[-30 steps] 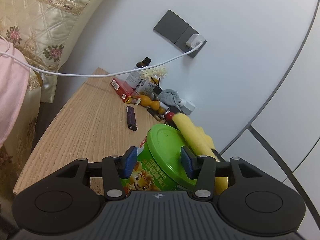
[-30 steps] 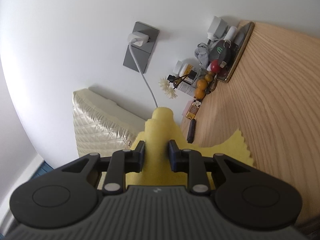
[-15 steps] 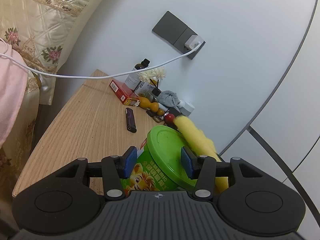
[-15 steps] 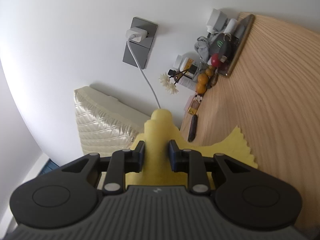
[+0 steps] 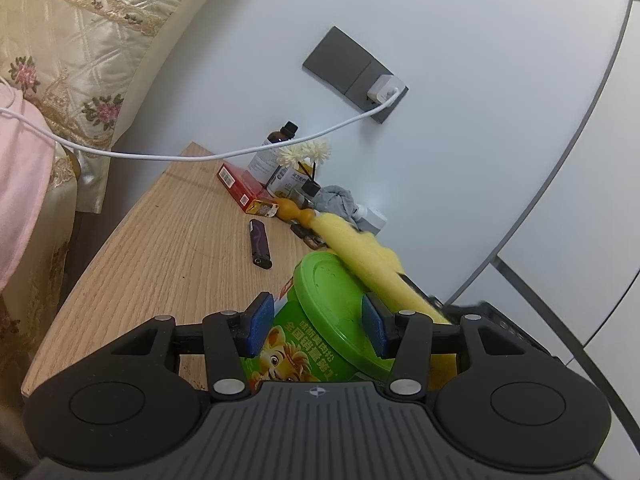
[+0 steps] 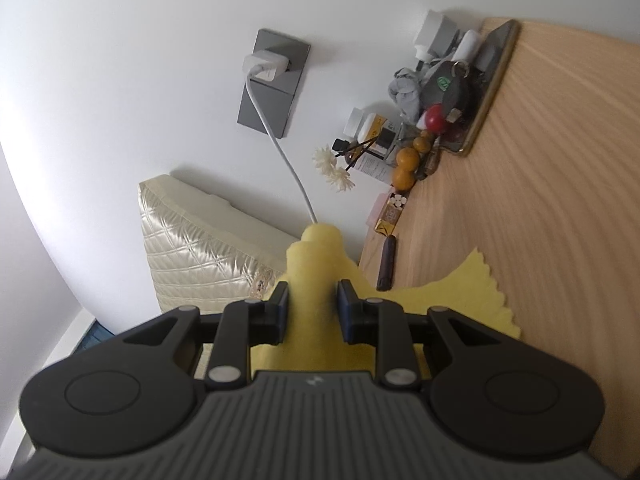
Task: Clean container
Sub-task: 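Turn the green canister in the left gripper while the right gripper wipes it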
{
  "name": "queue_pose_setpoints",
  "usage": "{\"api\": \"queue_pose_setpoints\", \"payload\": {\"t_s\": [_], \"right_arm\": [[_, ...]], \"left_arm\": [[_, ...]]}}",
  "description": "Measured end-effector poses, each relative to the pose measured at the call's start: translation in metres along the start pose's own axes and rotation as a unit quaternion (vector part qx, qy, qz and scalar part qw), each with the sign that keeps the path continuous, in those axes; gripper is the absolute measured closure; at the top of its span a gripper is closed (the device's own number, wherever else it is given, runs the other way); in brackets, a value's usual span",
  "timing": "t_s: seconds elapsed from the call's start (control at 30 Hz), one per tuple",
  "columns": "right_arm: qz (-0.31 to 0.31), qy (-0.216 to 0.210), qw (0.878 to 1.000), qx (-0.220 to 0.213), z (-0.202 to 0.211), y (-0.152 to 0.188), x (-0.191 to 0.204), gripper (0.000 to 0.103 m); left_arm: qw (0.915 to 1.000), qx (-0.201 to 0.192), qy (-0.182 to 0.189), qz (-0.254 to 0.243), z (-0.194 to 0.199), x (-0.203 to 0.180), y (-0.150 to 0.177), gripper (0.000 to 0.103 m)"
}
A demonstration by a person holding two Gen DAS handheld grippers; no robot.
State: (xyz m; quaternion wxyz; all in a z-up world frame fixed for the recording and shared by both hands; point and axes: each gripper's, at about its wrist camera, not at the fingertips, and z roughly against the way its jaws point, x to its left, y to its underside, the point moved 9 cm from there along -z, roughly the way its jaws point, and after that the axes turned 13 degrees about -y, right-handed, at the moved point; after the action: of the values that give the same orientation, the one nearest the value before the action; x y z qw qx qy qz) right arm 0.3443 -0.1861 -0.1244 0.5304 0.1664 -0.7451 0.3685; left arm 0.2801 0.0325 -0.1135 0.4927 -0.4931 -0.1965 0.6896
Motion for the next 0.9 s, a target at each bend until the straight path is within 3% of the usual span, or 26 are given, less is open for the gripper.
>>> {"api": "queue_pose_setpoints", "payload": {"t_s": [0.2,0.3,0.47,0.9], "right_arm": [[0.009,0.000,1.000,0.003,0.001,-0.001,0.001,0.077],[0.018,0.003,1.000,0.000,0.003,0.000,0.003,0.077],[0.019,0.005,1.000,-0.004,0.006,0.001,0.004,0.077],[0.019,0.003,1.000,-0.005,0.041,0.016,0.018,0.077]], "left_arm": [[1.0000,-0.008,0.002,-0.004,0.004,-0.001,0.000,0.050],[0.9995,-0.028,-0.002,-0.011,0.016,-0.002,0.006,0.042],[0.9996,-0.027,0.011,0.002,0.022,-0.005,0.021,0.042],[0.9997,-0.023,-0.008,0.004,0.005,0.000,0.007,0.045]]}}
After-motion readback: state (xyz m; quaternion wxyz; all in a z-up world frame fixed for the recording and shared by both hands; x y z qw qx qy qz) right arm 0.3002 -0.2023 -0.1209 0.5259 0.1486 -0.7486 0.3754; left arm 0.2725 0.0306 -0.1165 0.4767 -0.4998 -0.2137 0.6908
